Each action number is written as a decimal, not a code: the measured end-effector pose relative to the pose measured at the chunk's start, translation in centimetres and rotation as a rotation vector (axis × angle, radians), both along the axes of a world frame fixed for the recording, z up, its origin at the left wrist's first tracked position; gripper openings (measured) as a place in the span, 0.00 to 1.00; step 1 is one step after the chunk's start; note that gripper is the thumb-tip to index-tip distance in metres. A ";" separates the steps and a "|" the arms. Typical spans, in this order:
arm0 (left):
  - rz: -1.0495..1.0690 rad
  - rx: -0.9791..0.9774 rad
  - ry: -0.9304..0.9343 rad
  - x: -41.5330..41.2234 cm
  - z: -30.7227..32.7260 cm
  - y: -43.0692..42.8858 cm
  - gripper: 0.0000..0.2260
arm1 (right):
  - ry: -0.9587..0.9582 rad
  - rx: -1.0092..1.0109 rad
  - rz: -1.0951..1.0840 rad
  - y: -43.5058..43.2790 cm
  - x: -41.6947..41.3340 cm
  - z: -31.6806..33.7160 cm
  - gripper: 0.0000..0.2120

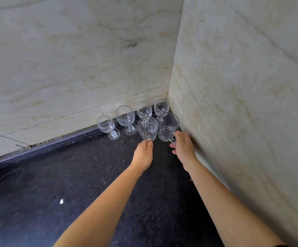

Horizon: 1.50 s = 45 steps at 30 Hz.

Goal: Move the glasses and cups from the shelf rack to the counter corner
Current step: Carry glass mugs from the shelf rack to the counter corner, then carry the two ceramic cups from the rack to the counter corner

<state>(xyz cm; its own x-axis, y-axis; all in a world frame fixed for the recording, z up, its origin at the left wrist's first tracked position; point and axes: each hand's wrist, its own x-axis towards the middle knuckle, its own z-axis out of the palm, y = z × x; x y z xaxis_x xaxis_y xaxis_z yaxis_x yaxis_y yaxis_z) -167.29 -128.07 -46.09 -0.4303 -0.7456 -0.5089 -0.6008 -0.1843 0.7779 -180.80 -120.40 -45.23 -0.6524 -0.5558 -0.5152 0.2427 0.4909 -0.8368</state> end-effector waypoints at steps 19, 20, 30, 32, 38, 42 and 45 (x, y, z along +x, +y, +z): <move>0.327 -1.143 -0.682 28.8 29.1 1.2 0.27 | 1.298 -0.563 0.673 -8.5 17.1 23.0 0.29; 0.404 -1.141 -0.729 31.4 29.7 2.7 0.28 | 1.305 -0.620 0.741 -8.8 19.7 23.3 0.31; 0.878 -1.041 -0.989 53.7 33.4 22.4 0.30 | 1.254 -1.062 1.184 -1.6 47.2 27.7 0.34; 0.948 -1.053 -1.026 58.5 34.0 27.5 0.30 | 1.226 -1.140 1.227 1.5 53.3 28.6 0.34; 1.190 -0.965 -1.136 74.5 34.2 46.9 0.31 | 1.112 -1.342 1.374 16.1 74.2 29.9 0.34; 1.314 -0.881 -1.248 82.8 34.7 59.3 0.31 | 1.039 -1.524 1.509 26.7 87.2 31.2 0.32; 1.411 -0.810 -1.323 88.0 34.9 67.6 0.31 | 0.978 -1.665 1.607 34.4 95.3 32.0 0.33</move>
